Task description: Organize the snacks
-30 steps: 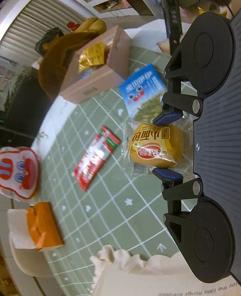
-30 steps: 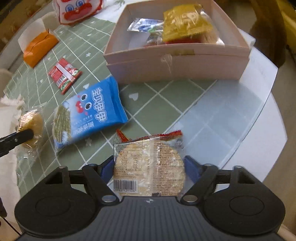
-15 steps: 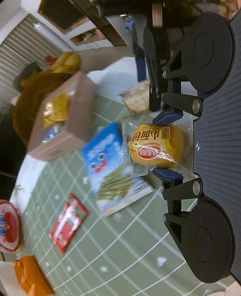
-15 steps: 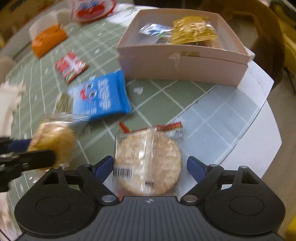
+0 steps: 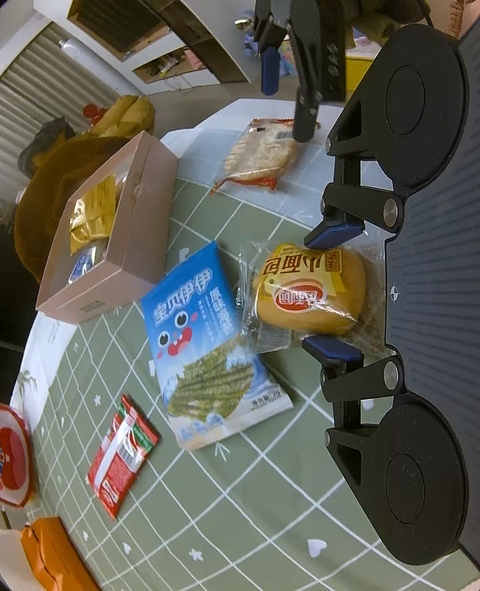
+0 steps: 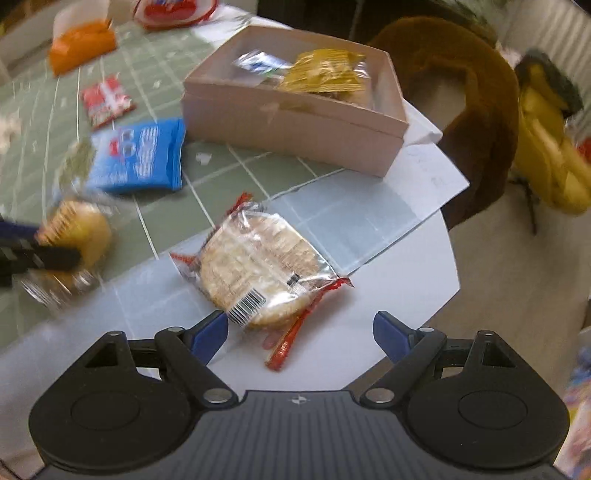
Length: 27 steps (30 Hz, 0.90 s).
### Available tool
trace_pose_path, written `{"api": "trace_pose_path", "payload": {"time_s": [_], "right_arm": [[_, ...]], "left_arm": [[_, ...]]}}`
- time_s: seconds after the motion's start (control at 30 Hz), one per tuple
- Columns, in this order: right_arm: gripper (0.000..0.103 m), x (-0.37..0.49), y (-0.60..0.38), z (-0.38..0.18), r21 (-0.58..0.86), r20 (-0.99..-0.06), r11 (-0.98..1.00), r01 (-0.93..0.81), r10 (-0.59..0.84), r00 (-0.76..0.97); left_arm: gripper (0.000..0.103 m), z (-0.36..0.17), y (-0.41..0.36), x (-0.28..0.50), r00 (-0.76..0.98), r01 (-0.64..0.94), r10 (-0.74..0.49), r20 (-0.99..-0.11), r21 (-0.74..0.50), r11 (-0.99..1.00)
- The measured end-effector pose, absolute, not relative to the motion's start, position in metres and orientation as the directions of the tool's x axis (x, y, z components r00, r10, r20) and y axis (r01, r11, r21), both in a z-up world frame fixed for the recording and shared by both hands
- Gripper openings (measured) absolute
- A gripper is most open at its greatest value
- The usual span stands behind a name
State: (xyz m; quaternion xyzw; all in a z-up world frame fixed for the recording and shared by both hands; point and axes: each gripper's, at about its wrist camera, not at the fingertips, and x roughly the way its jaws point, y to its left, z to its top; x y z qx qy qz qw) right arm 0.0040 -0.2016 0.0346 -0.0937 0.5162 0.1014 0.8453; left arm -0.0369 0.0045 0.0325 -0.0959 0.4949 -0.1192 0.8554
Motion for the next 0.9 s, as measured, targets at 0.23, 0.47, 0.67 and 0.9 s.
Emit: {"api": "trace_pose_path", "payload": {"time_s": [0.23,0.47,0.67,0.9], "right_arm": [[0.087,0.038,-0.210,0.029,0.235,-0.925,0.971,-0.035,0.235,0.300],[0.087,0.060,-0.185,0.020,0.167,-0.945,0.985,0.049,0.146,0.292],[0.081,0.047,-0.173,0.022,0.109,-0.938,0.992,-0.058,0.122,0.325],[0.081,0.023,-0.186,0.038,0.142,-0.921,0.982,-0.127,0.178,0.346]], "left_arm": [[0.060,0.031,0.002,-0.038,0.486,0.107,-0.300,-0.821,-0.284,0.953],[0.060,0.031,0.000,-0.038,0.488,0.102,-0.289,-0.824,-0.275,0.956],[0.060,0.031,0.000,-0.038,0.488,0.100,-0.287,-0.824,-0.274,0.956],[0.057,0.036,0.003,-0.042,0.498,0.072,-0.308,-0.811,-0.315,0.946]]}}
